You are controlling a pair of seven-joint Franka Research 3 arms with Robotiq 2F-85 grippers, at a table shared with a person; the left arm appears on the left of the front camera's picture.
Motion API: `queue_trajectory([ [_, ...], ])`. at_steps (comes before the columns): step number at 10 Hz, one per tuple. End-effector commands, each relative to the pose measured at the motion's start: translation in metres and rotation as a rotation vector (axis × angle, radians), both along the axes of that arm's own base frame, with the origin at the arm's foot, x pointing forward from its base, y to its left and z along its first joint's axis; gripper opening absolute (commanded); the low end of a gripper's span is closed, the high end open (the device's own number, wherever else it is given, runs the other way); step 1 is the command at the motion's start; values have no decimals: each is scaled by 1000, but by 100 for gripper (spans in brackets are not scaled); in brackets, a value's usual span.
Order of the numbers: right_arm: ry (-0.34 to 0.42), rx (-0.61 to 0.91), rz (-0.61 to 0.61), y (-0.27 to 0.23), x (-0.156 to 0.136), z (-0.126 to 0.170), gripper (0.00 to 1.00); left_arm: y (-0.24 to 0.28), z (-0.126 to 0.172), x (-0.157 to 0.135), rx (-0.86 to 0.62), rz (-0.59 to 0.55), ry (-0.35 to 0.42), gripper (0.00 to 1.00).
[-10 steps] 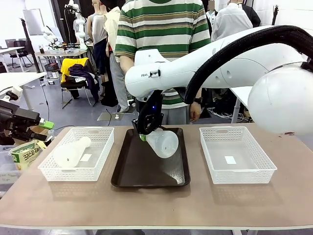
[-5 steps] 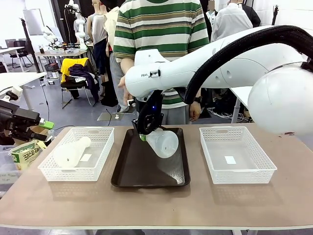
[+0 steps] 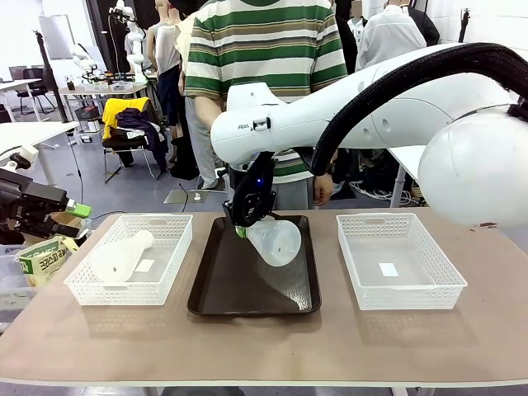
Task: Prepare the laboratory tools.
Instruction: Place the picked Big flask upright in the Handle tray as instructed by the person.
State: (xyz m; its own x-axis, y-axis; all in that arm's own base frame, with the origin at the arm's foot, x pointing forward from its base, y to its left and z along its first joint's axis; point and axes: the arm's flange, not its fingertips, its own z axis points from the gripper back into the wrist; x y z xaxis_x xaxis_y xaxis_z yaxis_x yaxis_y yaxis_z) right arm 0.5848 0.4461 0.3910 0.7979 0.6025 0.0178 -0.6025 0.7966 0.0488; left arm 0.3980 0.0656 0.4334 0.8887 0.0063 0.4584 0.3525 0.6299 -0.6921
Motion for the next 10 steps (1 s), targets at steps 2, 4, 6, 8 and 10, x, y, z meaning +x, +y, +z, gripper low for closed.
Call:
queue_trajectory([
  [2, -6, 5, -1, 0, 0, 0, 0, 1, 0, 0, -19, -2, -13, 100],
  [4, -6, 5, -1, 0, 0, 0, 0, 1, 0, 0, -19, -2, -13, 100],
  [6, -6, 5, -1, 0, 0, 0, 0, 1, 0, 0, -19, -2, -13, 100],
  [8, -6, 5, -1, 0, 0, 0, 0, 1, 0, 0, -19, -2, -13, 100],
  [10, -6, 5, -1, 0, 0, 0, 0, 1, 0, 0, -19, -2, -13, 100],
])
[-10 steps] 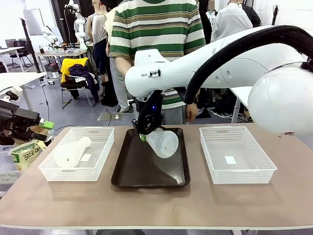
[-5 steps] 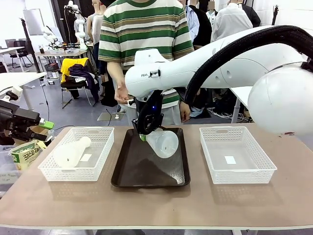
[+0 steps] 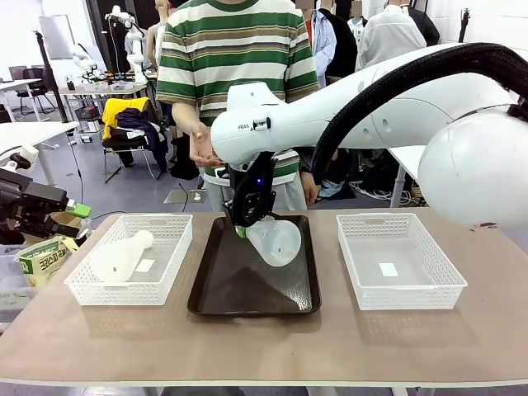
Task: Prepare the laboratory tools.
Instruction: Place the picked Big flask upright in the Handle tray as instructed by the person.
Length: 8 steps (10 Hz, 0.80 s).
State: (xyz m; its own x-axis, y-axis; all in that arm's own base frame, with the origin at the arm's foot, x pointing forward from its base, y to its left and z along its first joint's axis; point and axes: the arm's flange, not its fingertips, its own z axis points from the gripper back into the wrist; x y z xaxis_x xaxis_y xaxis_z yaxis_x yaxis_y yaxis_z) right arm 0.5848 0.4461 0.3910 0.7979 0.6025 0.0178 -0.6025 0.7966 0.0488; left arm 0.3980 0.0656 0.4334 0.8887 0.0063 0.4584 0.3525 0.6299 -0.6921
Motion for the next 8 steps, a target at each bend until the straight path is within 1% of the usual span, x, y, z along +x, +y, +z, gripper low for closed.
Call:
queue_trajectory([
  [1, -6, 5, -1, 0, 0, 0, 0, 1, 0, 0, -19, -2, -13, 100],
  [5, 0, 0, 0, 0, 0, 0, 0, 1, 0, 0, -19, -2, -13, 100],
  [6, 12, 43, 61, -2, -5, 5, 0, 1, 0, 0, -19, -2, -13, 100],
  [8, -44, 125, 150, -13, -17, 30, 0, 1, 0, 0, -19, -2, -13, 100],
])
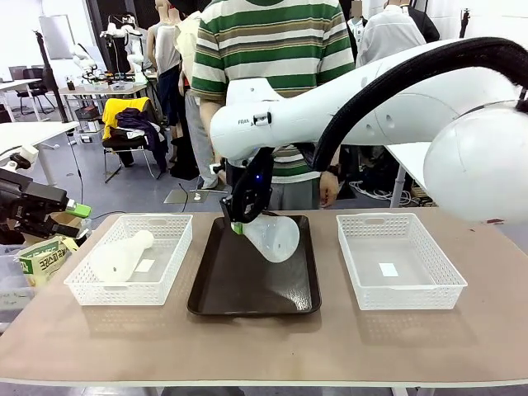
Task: Prepare the laboratory tools.
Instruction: Place the picked Big flask upright in the Handle tray as instructed by the person.
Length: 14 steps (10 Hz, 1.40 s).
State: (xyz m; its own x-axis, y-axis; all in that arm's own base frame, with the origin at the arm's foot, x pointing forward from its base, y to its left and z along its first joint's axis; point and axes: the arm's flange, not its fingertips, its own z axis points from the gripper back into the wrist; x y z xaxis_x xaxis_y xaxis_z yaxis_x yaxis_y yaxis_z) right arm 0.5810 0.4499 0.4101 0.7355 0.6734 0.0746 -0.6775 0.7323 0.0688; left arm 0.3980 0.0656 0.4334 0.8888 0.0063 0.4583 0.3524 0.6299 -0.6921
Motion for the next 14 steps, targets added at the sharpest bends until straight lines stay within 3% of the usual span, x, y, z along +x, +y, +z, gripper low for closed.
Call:
queue_trajectory([
  [1, -44, 136, 86, -24, -19, 23, 0, 1, 0, 0, -19, -2, -13, 100],
  [3, -122, 351, 240, -48, -24, 43, 0, 1, 0, 0, -19, -2, -13, 100],
  [5, -224, 582, 330, -71, -25, 55, 0, 1, 0, 0, -19, -2, -13, 100],
  [7, -297, 846, 495, -89, -23, 56, 0, 1, 0, 0, -19, -2, -13, 100],
  [11, -358, 1066, 573, -101, -5, 21, 0, 1, 0, 0, -19, -2, -13, 100],
  [14, -488, 1161, 631, -117, 14, -19, 0, 1, 0, 0, -19, -2, -13, 100],
])
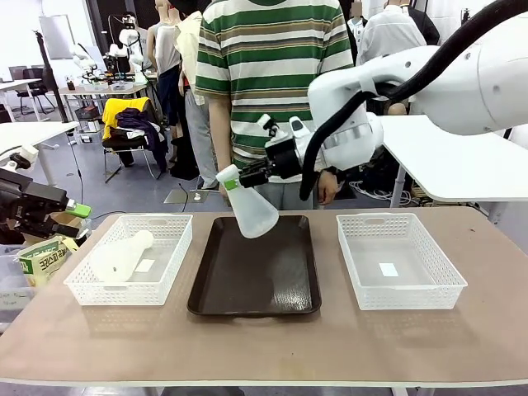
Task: Prepare the laboratory tools.
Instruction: Place the picked Big flask upright in the Handle tray as instructed by the person.
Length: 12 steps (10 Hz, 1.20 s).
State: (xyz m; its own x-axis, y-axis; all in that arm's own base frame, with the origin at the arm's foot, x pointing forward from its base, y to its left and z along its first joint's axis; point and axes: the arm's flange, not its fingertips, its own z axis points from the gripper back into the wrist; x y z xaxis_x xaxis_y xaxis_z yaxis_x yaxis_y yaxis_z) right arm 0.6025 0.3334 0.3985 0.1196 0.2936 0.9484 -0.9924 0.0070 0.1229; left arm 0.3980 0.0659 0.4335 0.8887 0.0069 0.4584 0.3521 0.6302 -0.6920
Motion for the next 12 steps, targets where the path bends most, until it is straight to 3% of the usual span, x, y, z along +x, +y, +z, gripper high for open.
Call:
queue_trajectory([
  [1, -92, 100, 8, -4, 2, -20, 0, 1, -1, 0, -19, -3, -13, 100],
  [3, -187, 132, -9, -8, 13, -36, 0, 1, -1, 0, -19, -3, -13, 100],
  [5, -225, 79, 10, -6, 22, -59, 0, 1, -1, 0, -19, -3, -13, 100],
  [12, -192, 259, 5, 5, 44, -88, 0, 1, -1, 0, -19, -3, -13, 100],
])
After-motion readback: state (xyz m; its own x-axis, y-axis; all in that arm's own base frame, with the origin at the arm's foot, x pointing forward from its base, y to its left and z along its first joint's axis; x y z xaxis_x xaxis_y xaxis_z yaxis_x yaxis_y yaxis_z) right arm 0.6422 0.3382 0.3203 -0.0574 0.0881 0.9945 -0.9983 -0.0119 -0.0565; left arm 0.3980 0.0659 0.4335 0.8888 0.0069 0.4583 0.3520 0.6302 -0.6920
